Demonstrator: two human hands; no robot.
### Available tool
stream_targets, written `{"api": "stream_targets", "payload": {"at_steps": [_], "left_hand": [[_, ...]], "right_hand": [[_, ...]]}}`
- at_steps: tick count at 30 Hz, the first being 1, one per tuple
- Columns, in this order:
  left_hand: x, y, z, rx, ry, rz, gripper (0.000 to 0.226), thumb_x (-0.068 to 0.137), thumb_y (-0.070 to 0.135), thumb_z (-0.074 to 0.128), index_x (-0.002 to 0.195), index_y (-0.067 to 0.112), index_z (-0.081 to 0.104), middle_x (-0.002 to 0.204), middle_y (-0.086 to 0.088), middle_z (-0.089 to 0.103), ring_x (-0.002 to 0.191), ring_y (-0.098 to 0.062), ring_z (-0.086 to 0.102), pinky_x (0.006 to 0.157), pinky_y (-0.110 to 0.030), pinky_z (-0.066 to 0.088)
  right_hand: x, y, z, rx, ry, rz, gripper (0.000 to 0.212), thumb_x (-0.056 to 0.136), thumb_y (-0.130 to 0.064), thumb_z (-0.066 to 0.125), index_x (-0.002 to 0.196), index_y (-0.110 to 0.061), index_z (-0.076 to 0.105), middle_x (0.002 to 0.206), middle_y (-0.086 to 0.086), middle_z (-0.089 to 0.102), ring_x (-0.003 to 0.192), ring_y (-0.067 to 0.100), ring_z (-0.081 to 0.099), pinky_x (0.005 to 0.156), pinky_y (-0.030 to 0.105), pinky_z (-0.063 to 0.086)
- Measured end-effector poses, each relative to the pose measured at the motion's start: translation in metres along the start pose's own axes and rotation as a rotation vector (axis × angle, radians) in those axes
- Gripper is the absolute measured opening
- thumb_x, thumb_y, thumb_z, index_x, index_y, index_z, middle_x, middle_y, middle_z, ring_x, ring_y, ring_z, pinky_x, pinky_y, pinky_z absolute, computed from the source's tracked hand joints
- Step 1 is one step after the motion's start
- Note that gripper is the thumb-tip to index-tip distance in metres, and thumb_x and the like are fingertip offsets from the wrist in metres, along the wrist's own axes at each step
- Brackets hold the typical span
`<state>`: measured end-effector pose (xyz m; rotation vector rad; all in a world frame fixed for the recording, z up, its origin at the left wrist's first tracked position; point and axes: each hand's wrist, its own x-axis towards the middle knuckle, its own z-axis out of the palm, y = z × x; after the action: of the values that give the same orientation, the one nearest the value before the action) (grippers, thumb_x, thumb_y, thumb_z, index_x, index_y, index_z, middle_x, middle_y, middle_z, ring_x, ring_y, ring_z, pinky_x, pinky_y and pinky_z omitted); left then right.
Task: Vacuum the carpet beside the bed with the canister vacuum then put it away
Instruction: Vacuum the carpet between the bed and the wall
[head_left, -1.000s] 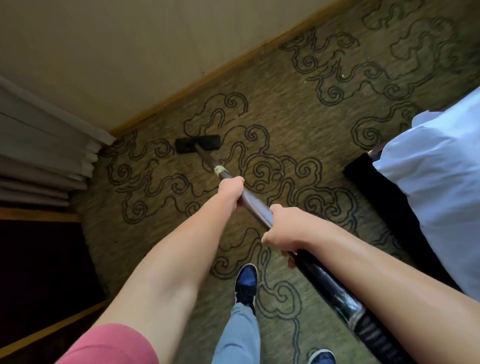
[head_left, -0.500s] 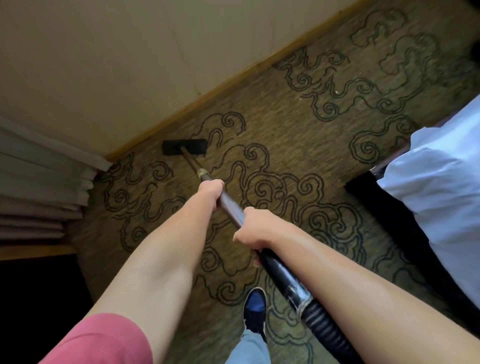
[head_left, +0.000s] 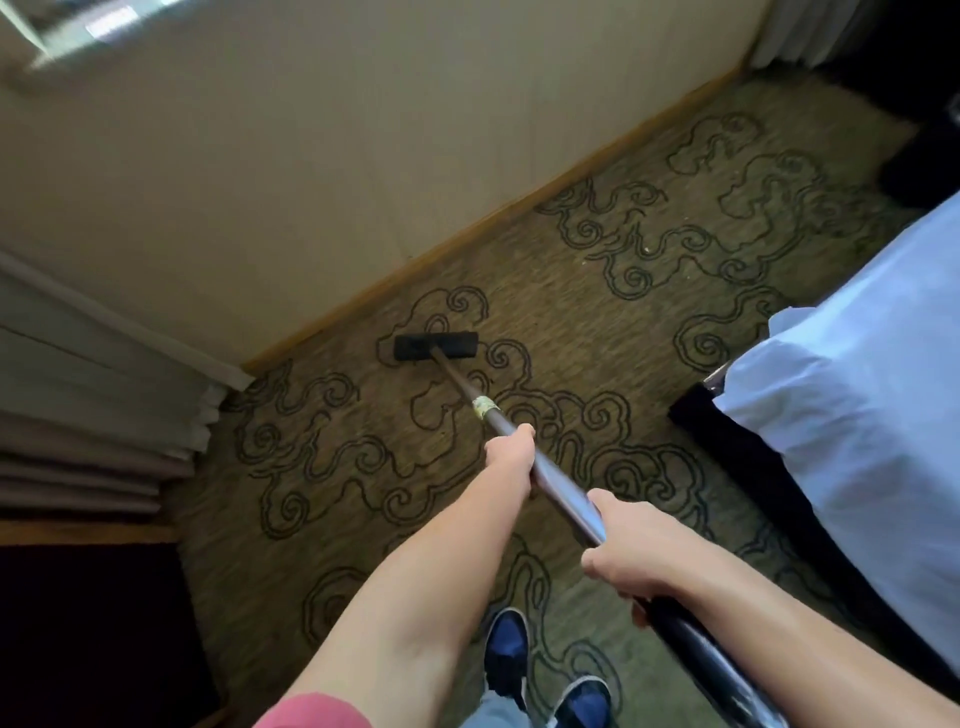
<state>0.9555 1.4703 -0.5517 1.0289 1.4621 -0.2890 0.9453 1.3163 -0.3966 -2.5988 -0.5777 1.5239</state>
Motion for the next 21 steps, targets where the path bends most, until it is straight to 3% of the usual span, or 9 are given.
{"api": "stream_targets", "payload": {"at_steps": [5,8,11,13,15,16,21], "left_hand": [[-0.052,0.005,0.061,0.131,-0.052,0.065,0.063,0.087,0.03,0.068,0.141,0.001,0.049,0.132,-0.017,0.063,0.117,-0.036,0.063,0.101,-0.043,0.053],[-0.074,0.009,0.107,0.167,-0.097,0.107,0.064,0.084,0.028,0.075,0.138,0.0,0.052,0.128,-0.016,0.065,0.11,-0.035,0.067,0.084,-0.039,0.058],[-0.083,0.014,0.149,0.229,-0.162,0.1,0.061,0.083,0.017,0.073,0.137,-0.001,0.051,0.124,-0.018,0.066,0.104,-0.036,0.07,0.086,-0.042,0.06],[-0.084,0.026,0.172,0.197,-0.222,0.102,0.051,0.084,0.007,0.066,0.132,-0.001,0.049,0.115,-0.022,0.066,0.086,-0.037,0.072,0.073,-0.044,0.062],[-0.08,0.044,0.195,0.139,-0.234,0.104,0.036,0.087,0.0,0.059,0.122,0.002,0.048,0.097,-0.02,0.062,0.062,-0.031,0.067,0.053,-0.035,0.057],[-0.075,0.055,0.205,0.147,-0.241,0.105,0.032,0.088,-0.001,0.058,0.118,0.003,0.049,0.091,-0.019,0.06,0.057,-0.028,0.064,0.049,-0.032,0.054],[-0.041,0.105,0.242,0.197,-0.262,0.108,0.027,0.087,-0.002,0.054,0.114,0.003,0.053,0.067,-0.015,0.058,0.049,-0.026,0.057,0.052,-0.031,0.051]], "right_hand": [[-0.046,0.055,-0.022,0.072,0.058,0.045,0.045,0.084,-0.027,0.055,0.127,-0.02,0.042,0.106,0.01,0.068,0.09,0.034,0.071,0.082,0.044,0.06],[-0.059,0.094,-0.037,0.112,0.1,0.082,0.041,0.083,-0.028,0.056,0.121,-0.021,0.043,0.105,0.008,0.066,0.083,0.031,0.066,0.08,0.04,0.058],[-0.063,0.122,-0.044,0.239,0.114,0.127,0.034,0.08,-0.024,0.057,0.111,-0.02,0.043,0.099,0.009,0.068,0.071,0.028,0.065,0.069,0.037,0.057],[-0.058,0.131,-0.051,0.336,0.119,0.144,0.031,0.079,-0.016,0.055,0.107,-0.02,0.043,0.09,0.008,0.067,0.06,0.029,0.072,0.056,0.035,0.058],[-0.045,0.136,-0.067,0.391,0.131,0.159,0.031,0.08,-0.012,0.052,0.107,-0.021,0.042,0.088,0.007,0.066,0.058,0.027,0.075,0.049,0.032,0.057],[-0.035,0.138,-0.076,0.41,0.137,0.167,0.031,0.08,-0.011,0.051,0.108,-0.021,0.042,0.09,0.007,0.065,0.059,0.027,0.075,0.048,0.032,0.057],[0.004,0.137,-0.114,0.517,0.16,0.191,0.032,0.081,-0.012,0.048,0.108,-0.025,0.04,0.092,0.008,0.065,0.059,0.03,0.076,0.059,0.04,0.063]]}}
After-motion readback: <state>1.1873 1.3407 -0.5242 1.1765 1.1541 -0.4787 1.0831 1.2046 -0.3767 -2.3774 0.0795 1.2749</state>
